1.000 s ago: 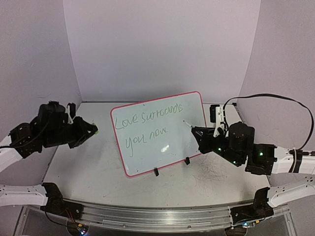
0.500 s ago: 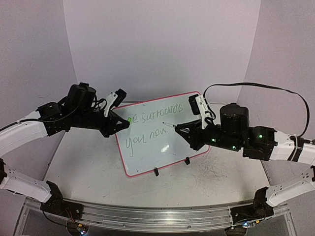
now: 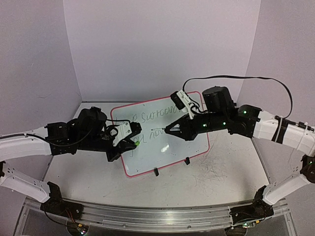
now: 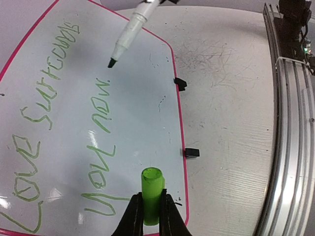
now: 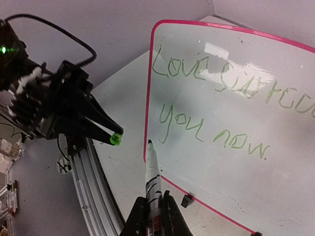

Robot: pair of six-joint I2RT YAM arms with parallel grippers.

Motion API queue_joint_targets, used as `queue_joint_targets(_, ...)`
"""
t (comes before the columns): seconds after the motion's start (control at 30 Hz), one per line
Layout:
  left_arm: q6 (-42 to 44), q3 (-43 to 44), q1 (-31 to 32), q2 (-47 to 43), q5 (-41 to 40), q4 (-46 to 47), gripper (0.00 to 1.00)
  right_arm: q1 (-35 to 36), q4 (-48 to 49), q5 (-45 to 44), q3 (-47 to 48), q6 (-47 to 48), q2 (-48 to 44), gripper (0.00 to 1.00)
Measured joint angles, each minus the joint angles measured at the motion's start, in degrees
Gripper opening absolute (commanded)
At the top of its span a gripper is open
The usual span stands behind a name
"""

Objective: Write a sentence on the whiteboard
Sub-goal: Insert the whiteboard marker without the cap into the pen cap.

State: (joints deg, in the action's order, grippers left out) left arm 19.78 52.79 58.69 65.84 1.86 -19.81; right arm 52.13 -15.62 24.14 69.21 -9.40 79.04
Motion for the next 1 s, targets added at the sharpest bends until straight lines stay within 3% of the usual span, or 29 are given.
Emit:
queue_joint_targets(0.2, 3.56, -2.58, 2.44, 0.00, -6.95, 3.45, 0.00, -1.59, -2.04, 13.22, 5.75, -8.06, 5.59, 0.00)
queue_joint_targets(0.37, 4.70, -2.64, 3.32, 0.00, -9.58, 5.25, 0.00, -1.59, -5.52, 19.30, 10.66, -12.18, 10.56, 0.00)
queue_joint_targets(1.0, 5.91, -3.05, 4.65, 0.04, -11.52, 6.39, 0.00, -1.74, -14.57, 17.95, 17.58, -13.63, 14.74, 0.00)
